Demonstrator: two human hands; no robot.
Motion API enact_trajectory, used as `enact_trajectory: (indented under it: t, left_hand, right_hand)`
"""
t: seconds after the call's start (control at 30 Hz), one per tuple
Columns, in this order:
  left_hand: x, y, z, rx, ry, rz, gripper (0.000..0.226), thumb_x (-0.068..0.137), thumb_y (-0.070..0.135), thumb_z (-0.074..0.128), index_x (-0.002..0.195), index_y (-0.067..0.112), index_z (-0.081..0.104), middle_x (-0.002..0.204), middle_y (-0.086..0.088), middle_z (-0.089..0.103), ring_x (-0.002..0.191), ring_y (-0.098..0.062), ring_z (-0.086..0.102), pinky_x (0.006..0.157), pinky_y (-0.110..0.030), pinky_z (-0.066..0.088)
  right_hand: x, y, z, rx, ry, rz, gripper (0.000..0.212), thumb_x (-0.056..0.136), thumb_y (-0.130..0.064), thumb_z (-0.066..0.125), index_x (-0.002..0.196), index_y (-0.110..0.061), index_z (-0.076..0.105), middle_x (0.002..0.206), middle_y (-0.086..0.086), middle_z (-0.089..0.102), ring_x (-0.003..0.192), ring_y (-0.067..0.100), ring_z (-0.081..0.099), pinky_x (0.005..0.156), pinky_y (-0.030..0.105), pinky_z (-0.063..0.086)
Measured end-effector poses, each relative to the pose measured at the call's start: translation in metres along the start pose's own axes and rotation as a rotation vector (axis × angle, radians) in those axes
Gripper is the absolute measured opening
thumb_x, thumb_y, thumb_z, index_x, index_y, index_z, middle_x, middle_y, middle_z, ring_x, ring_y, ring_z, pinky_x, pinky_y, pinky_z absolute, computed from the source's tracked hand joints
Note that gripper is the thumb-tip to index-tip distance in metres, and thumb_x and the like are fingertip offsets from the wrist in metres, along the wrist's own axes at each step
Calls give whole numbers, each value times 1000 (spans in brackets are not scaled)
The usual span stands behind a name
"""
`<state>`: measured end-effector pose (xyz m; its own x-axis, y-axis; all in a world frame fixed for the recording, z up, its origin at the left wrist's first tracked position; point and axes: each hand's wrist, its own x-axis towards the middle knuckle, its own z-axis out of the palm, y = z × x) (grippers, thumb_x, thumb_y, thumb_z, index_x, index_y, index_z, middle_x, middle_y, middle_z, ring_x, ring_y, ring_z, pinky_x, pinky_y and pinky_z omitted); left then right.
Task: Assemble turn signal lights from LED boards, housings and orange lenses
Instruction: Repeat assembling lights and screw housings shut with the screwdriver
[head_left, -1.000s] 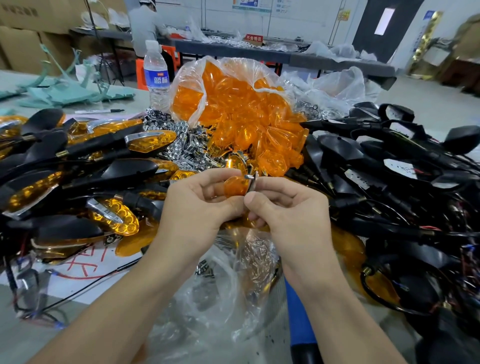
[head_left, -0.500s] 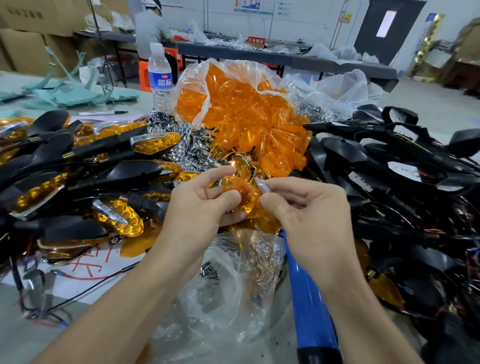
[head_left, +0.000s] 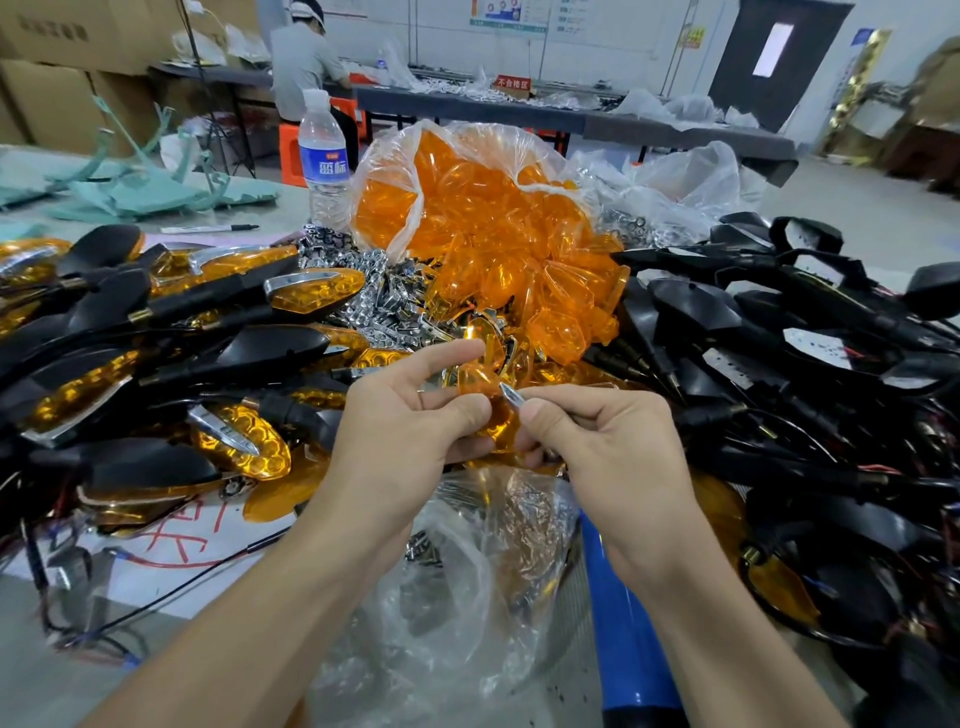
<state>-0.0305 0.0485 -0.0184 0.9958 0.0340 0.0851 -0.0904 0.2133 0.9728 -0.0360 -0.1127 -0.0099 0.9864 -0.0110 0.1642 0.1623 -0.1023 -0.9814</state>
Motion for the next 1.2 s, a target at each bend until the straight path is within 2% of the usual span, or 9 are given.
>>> enact_trajectory:
  t: [0.07, 0.23, 0.37, 0.53, 0.7, 0.97, 1.03, 1.13, 1.2]
  left_hand:
    - [-2, 1, 0, 0, -7, -5, 41, 94, -7, 67, 125, 21, 70, 88, -15, 79, 74, -18, 74, 64, -23, 60]
    - [-4, 2, 1, 24, 3, 30, 39, 90, -1, 74, 123, 19, 72, 83, -10, 80, 69, -15, 74, 61, -21, 58]
    - [-4, 5, 2, -1, 44, 90, 48, 72, 15, 84, 119, 19, 73, 80, -9, 79, 70, -15, 75, 66, -22, 59]
    - [1, 9, -1, -80, 133, 77, 44, 59, 21, 86, 103, 19, 79, 68, -6, 75, 53, -10, 64, 55, -17, 54]
    - [1, 9, 0, -222, 152, 45, 35, 53, 24, 85, 87, 24, 85, 68, -4, 73, 52, -6, 63, 50, -15, 51]
    - [-3, 8, 6, -261, 107, 90, 32, 55, 26, 85, 87, 28, 86, 82, -1, 80, 70, -8, 74, 61, -15, 57]
    - [-5, 6, 9, -265, 103, 81, 30, 57, 22, 84, 87, 25, 86, 85, -3, 80, 72, -9, 75, 63, -17, 58]
    - [-6, 6, 11, -253, 128, 68, 29, 63, 17, 81, 89, 26, 86, 86, -4, 80, 73, -10, 74, 65, -18, 59]
    - [-5, 7, 9, -264, 137, 67, 27, 67, 15, 79, 90, 27, 86, 87, -4, 80, 73, -10, 74, 66, -17, 59]
  right_hand:
    - [0, 1, 0, -20, 12, -11, 20, 93, -7, 73, 86, -22, 85, 70, 7, 74, 62, 16, 63, 62, 34, 59]
    - [-3, 2, 2, -107, 26, -32, 19, 90, -11, 78, 84, -27, 85, 70, 2, 76, 67, 14, 71, 62, 27, 60]
    - [-6, 0, 5, -169, 75, -22, 11, 77, -29, 92, 78, -27, 81, 71, -7, 77, 69, 13, 74, 68, 41, 64]
    - [-12, -2, 15, -224, 249, -13, 31, 68, -48, 93, 92, -34, 78, 82, -21, 76, 78, -4, 72, 68, 22, 59]
    - [-6, -6, 14, 136, 37, 167, 27, 86, -19, 84, 112, -18, 78, 96, -1, 81, 89, 18, 78, 77, 42, 65]
    - [-5, -9, 3, 552, -82, 367, 27, 95, -4, 68, 120, -10, 74, 106, 14, 79, 83, 23, 77, 72, 27, 62]
    - [-6, -9, 5, 491, 25, 326, 23, 91, -2, 73, 110, -15, 78, 99, 10, 81, 78, 21, 78, 69, 29, 63]
    - [-8, -2, 7, 47, 265, 65, 17, 83, -11, 85, 87, -27, 81, 81, -7, 80, 73, 16, 78, 66, 31, 63]
    - [-9, -1, 7, -87, 262, -51, 17, 81, -16, 87, 79, -31, 81, 74, -12, 78, 69, 12, 76, 65, 28, 63]
